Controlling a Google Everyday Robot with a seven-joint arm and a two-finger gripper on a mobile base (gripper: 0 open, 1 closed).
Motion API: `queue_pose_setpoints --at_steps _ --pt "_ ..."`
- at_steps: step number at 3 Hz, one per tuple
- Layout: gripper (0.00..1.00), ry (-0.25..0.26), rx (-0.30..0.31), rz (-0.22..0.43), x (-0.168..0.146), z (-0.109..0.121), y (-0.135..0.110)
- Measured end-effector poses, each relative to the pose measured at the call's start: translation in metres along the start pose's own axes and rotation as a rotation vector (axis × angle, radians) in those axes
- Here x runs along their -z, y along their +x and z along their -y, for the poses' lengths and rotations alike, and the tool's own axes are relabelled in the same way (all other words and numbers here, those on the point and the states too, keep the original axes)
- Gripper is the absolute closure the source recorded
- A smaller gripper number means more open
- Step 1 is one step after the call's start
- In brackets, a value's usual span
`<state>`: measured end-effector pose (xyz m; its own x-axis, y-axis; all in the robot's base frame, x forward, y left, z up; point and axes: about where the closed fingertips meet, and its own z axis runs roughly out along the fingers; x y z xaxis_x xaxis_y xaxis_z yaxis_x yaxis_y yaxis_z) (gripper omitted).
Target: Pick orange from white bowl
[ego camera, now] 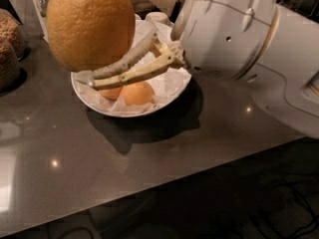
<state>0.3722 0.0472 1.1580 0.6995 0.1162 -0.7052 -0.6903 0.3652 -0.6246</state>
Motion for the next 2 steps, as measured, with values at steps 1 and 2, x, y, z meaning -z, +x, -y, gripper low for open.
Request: queue_pose_setpoints --at_steps 1,2 --pt "1.0 0.043 -0.038 -0.049 0.016 -0.003 0.008" --pt "1.0 0.1 -0.061 -0.09 0.036 -0.005 0.013"
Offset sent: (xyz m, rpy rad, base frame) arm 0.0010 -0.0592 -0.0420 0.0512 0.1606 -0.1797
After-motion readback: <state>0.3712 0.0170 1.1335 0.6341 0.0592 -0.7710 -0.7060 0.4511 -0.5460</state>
